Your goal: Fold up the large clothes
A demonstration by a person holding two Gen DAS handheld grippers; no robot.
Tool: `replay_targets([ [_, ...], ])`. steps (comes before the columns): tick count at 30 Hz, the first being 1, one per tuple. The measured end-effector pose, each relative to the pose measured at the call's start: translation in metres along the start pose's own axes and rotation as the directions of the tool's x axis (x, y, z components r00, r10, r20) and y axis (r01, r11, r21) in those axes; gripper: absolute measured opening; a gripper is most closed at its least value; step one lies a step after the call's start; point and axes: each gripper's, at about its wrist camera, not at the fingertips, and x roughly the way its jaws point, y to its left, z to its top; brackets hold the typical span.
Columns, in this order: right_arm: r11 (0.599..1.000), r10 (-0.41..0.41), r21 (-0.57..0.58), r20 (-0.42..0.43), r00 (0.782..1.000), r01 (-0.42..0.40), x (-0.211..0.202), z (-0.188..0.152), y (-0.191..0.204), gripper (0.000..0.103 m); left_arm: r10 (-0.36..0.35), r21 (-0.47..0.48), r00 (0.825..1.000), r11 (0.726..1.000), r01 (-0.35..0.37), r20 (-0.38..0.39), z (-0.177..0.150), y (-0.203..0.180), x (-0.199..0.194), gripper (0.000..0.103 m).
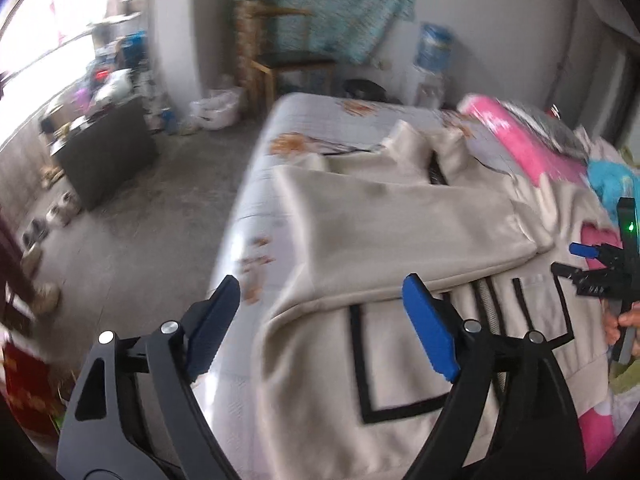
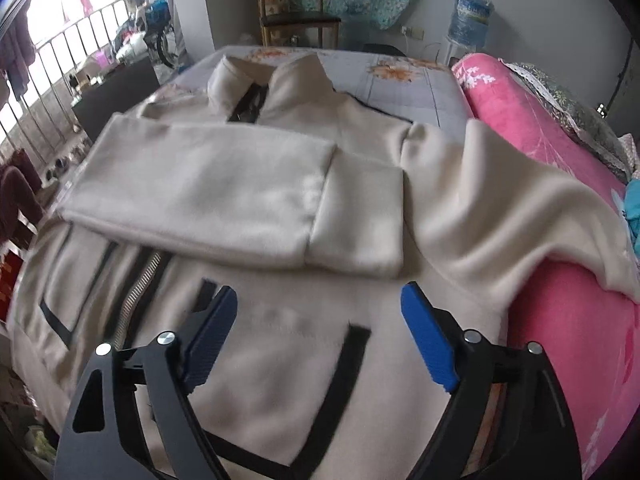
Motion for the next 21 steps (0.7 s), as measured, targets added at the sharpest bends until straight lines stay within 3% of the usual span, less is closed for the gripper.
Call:
replay_targets([
  [5,0.999,-0.016,0.027,-0.041,0.999,0.017,0.016,-0.013,-0.007,0.088,-0.011,0.142,0.997,0.99,0.022,-0.073,0.023,-0.07,0.068,0.081],
  [9,0.999,-0.038,0.014,-0.057,0.998,0.039,0.03,-0.019,-0.008,0.091,-0.027,0.17,0.992,0.984,0.048,-0.122,0.027,-0.105,0.115,0.081],
  [11,0.999,-0.048,0.008,-0.037,0.998,0.048,0.031,-0.02,-0.008,0.097,-0.033,0.157,0.988,0.986,0.057,-0.15,0.025,-0.114,0.137,0.081],
  [15,1.0,-0.021,0.022,-0.04,0.999,0.022,0.033,-0.021,-0.012,0.097,-0.042,0.135,0.98,0.988,0.069,-0.195,0.016,-0.12,0.162,0.082],
  [21,0.999,-0.016,0.032,-0.051,0.999,0.018,0.034,-0.019,-0.012,0.097,-0.021,0.123,0.989,0.992,0.039,-0.149,0.008,-0.116,0.165,0.095],
])
